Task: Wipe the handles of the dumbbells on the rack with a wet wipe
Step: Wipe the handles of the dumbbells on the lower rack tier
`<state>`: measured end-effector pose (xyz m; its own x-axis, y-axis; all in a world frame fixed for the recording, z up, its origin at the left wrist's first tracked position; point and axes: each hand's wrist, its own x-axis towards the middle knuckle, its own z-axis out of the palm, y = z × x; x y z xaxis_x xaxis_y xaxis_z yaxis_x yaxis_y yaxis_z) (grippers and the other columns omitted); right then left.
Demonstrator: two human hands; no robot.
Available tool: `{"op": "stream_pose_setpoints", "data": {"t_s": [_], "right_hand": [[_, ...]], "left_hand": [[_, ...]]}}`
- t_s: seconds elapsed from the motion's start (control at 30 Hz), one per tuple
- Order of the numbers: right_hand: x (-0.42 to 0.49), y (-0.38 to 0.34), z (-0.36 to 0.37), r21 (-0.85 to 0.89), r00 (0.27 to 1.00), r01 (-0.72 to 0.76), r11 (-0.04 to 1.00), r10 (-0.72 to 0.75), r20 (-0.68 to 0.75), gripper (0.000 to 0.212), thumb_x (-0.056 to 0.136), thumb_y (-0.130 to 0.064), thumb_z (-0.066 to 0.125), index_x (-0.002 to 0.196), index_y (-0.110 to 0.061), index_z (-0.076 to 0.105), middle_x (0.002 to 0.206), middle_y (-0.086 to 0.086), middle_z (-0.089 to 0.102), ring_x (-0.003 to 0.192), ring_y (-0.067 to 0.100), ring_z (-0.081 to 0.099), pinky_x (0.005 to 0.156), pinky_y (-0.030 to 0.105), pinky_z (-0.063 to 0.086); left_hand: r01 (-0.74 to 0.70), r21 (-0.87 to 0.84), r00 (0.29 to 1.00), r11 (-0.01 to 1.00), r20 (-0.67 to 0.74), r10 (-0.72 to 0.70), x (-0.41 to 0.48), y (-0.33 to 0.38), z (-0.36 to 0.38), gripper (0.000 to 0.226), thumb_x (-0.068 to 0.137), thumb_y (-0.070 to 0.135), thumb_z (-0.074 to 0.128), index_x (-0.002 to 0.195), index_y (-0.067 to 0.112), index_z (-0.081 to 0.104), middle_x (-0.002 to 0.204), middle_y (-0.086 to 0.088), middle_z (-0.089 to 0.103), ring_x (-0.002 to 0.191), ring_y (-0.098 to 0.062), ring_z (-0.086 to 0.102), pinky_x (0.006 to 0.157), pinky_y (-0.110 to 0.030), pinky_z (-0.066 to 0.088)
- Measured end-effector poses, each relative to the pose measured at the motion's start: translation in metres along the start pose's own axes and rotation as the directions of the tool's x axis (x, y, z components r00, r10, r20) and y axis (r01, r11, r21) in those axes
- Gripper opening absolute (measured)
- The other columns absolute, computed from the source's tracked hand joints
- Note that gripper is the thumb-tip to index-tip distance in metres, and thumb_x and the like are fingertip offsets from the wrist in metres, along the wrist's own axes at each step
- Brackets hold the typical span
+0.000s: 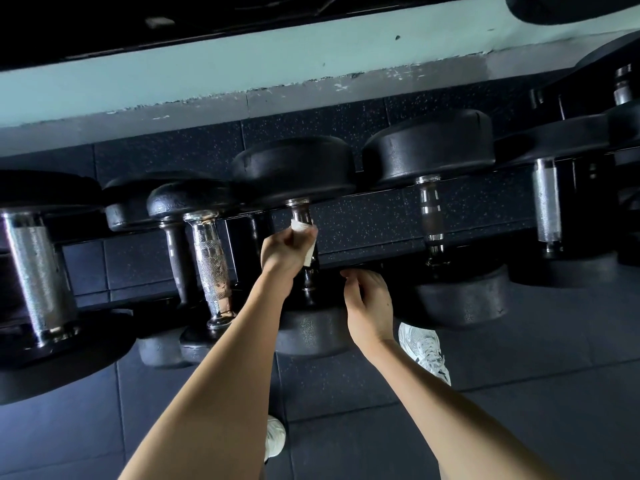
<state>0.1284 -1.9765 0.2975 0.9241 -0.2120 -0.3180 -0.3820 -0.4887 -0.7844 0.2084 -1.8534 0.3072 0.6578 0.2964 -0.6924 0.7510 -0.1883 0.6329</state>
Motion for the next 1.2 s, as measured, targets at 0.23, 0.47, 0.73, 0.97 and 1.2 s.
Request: {"op": "stream_pose_setpoints", "data": {"t_s": [0.23, 0.47, 0.73, 0.97, 1.2], "right_hand": [[0.0, -0.001, 0.0, -0.01, 1.0, 0.0, 1.0, 0.0, 0.002, 0.045, 0.076, -0.035, 0.028, 0.073, -0.004, 0.062, 0.08, 0.009, 0.064, 0.082, 0.026, 0.052, 0.074, 0.033, 0.038], [-0.001, -0.003, -0.002, 0.005, 1.0, -0.007, 1.0, 0.007, 0.005, 0.034, 0.079, -0.031, 0.033, 0.068, -0.009, 0.056, 0.079, 0.008, 0.063, 0.082, 0.024, 0.051, 0.069, 0.026, 0.029], [-0.003, -0.036, -0.032, 0.083, 0.969, -0.226, 0.971, 0.216, 0.119, 0.017, 0.093, -0.026, 0.049, 0.079, -0.025, 0.059, 0.078, -0.011, 0.061, 0.081, 0.011, 0.057, 0.075, 0.029, 0.042], [-0.037, -0.113, -0.035, 0.338, 0.943, -0.273, 0.901, 0.181, 0.278, 0.008, 0.09, -0.029, 0.06, 0.096, -0.027, 0.066, 0.097, -0.01, 0.07, 0.096, 0.008, 0.065, 0.087, 0.03, 0.051], [-0.069, -0.187, -0.001, 0.485, 0.821, -0.531, 0.695, 0.281, 0.497, 0.018, 0.088, -0.03, 0.063, 0.102, -0.019, 0.065, 0.094, 0.002, 0.072, 0.089, 0.016, 0.07, 0.082, 0.034, 0.057]], "left_hand": [[0.095, 0.34, 0.993, 0.936, 0.027, -0.111, -0.004, -0.017, -0.002, 0.03, 0.081, 0.037, 0.071, 0.095, 0.011, 0.065, 0.088, -0.001, 0.063, 0.085, -0.018, 0.06, 0.079, -0.024, 0.048], [0.03, 0.661, 0.998, 0.75, 0.02, -0.058, -0.02, -0.012, -0.01, 0.024, 0.089, 0.032, 0.061, 0.078, 0.013, 0.068, 0.084, -0.003, 0.069, 0.081, -0.02, 0.063, 0.069, -0.027, 0.05], [-0.192, 0.439, 0.98, 0.878, 0.124, 0.153, -0.069, 0.018, -0.046, 0.035, 0.085, 0.02, 0.068, 0.053, 0.013, 0.054, 0.054, -0.001, 0.051, 0.046, -0.008, 0.038, 0.042, -0.016, 0.026], [-0.239, 0.255, 0.971, 0.937, 0.065, 0.23, -0.12, 0.027, -0.102, 0.012, 0.083, 0.007, 0.059, 0.074, 0.0, 0.063, 0.061, -0.003, 0.05, 0.056, -0.013, 0.041, 0.051, -0.023, 0.031], [-0.399, 0.47, 0.916, 0.787, 0.175, 0.36, -0.129, 0.028, -0.157, 0.011, 0.084, 0.018, 0.063, 0.078, 0.024, 0.07, 0.051, 0.013, 0.047, 0.055, -0.012, 0.051, 0.047, -0.01, 0.033]]}}
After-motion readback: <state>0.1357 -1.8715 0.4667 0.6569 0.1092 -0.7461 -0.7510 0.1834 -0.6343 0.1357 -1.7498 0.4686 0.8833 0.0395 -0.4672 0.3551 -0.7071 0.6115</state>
